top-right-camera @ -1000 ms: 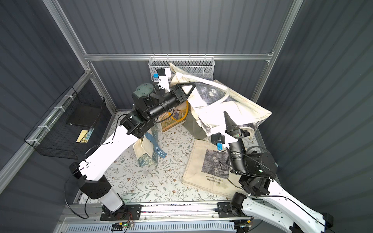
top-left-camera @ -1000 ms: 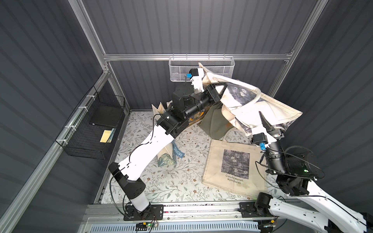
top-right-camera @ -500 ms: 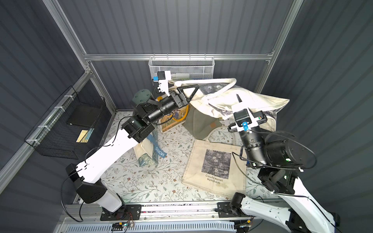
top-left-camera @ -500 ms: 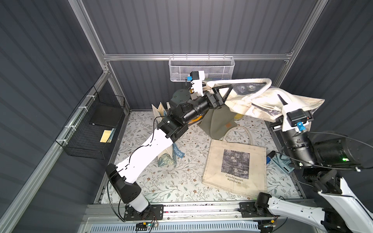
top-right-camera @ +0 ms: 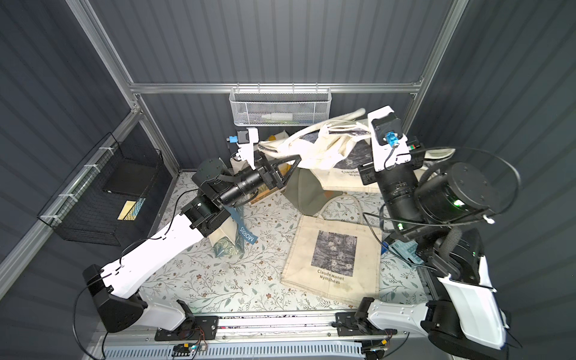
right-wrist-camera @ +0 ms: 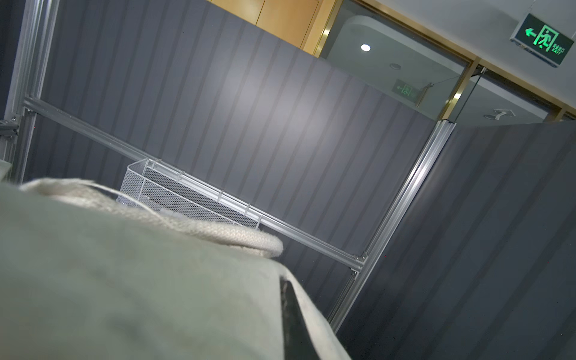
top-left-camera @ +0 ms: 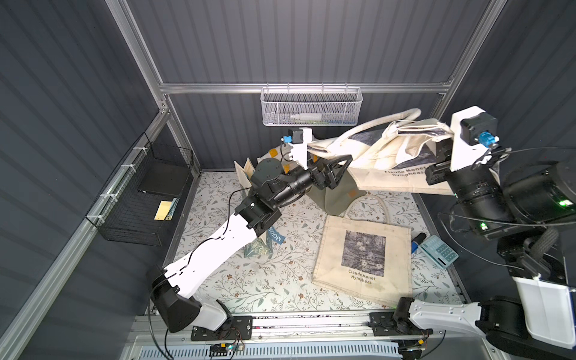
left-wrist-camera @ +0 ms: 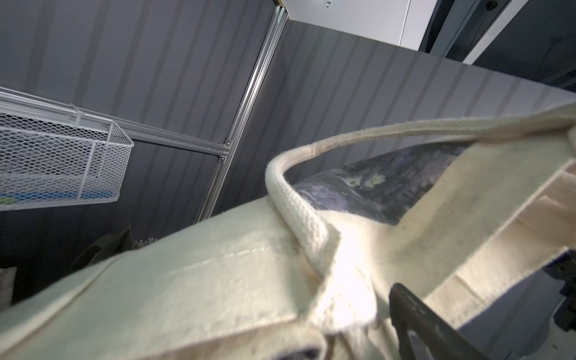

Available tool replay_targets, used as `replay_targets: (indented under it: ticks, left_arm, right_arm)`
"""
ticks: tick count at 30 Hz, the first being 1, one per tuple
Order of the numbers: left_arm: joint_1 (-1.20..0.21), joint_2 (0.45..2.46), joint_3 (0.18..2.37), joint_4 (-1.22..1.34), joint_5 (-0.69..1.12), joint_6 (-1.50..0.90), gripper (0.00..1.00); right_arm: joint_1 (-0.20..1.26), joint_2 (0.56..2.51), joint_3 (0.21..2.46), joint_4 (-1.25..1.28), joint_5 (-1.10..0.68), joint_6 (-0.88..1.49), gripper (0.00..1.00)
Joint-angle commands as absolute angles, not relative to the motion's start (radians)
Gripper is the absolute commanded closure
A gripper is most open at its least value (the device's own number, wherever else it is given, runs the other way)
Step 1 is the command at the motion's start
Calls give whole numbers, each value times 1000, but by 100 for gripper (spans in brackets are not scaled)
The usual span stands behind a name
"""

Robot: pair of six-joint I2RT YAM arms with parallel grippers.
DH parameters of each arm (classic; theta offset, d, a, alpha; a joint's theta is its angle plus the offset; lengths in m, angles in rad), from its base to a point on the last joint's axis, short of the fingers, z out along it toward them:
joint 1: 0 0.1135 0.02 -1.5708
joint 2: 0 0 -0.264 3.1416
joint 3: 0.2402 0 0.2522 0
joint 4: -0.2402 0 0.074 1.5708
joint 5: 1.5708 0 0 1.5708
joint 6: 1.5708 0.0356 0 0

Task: Put away the canvas bag
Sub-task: Press the canvas bag.

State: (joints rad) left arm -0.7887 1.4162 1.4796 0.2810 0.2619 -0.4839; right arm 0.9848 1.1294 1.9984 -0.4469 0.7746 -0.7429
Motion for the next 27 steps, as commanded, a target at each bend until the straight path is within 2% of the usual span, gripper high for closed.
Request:
replay_targets:
  ticks: [1, 9, 13, 16, 25, 27]
  left_arm:
    - [-781, 1327, 1345, 264, 298, -292, 1]
    - [-781, 1138, 1101, 231, 191, -24, 1]
    - [-779, 1173, 1093, 243, 122, 142, 1]
    - [-757, 1230, 1085, 357, 127, 225, 1]
    - [-522, 1379, 1095, 658, 349, -6, 1]
    - [-463, 1418, 1119, 745, 467, -131, 1]
  right_arm:
    - [989, 1122, 2037, -396, 817, -641, 100]
    - [989, 1120, 2049, -448, 790, -575, 100]
    - [988, 1120, 2057, -495, 762, -531, 100]
    - [989, 1120, 2075, -526, 736, -488, 100]
    - [988, 1144, 2164, -644, 688, -420, 100]
    - [989, 1151, 2174, -666, 676, -405, 100]
